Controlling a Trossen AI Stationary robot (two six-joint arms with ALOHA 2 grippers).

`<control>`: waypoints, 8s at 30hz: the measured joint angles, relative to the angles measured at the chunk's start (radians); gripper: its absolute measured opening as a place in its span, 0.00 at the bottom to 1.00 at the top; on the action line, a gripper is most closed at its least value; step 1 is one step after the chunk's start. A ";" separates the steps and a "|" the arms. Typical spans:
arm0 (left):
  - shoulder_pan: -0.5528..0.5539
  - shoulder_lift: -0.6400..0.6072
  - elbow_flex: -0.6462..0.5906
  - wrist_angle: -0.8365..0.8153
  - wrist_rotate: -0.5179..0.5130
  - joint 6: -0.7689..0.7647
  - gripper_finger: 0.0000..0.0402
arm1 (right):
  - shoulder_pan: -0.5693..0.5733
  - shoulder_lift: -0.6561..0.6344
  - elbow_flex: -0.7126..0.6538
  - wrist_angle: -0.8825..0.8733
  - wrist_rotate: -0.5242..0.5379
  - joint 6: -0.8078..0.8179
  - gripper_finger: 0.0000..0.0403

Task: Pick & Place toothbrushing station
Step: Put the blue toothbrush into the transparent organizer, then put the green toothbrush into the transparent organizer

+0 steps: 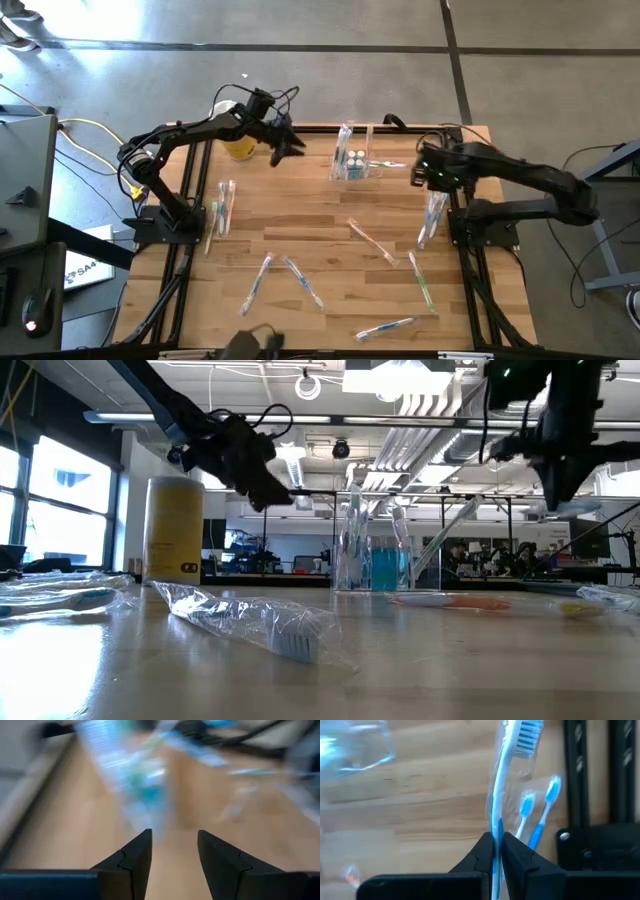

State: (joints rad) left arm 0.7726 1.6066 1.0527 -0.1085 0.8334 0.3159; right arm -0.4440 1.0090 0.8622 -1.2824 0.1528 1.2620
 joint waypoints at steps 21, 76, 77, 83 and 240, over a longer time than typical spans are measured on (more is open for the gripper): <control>-0.693 0.000 0.000 0.079 -0.339 -0.238 0.38 | 0.887 -0.041 -0.280 0.733 1.135 -0.292 0.04; -1.147 0.000 0.000 0.213 -0.985 -0.587 0.38 | 0.167 0.365 -0.487 2.213 0.506 -1.345 0.04; -1.146 0.000 0.000 0.214 -0.985 -0.587 0.38 | 0.151 0.389 -0.487 2.220 0.493 -1.335 0.04; -1.146 0.000 0.000 0.213 -0.986 -0.587 0.38 | 0.102 0.535 -0.487 2.305 0.447 -1.295 0.04; -1.146 -0.001 0.000 0.063 -1.002 -0.321 0.38 | 1.209 0.037 -0.193 0.590 0.131 0.154 0.50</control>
State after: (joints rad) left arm -0.3733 1.6058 1.0527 -0.0454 -0.1684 -0.0051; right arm 0.7651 1.0455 0.6693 -0.6924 0.2839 1.4159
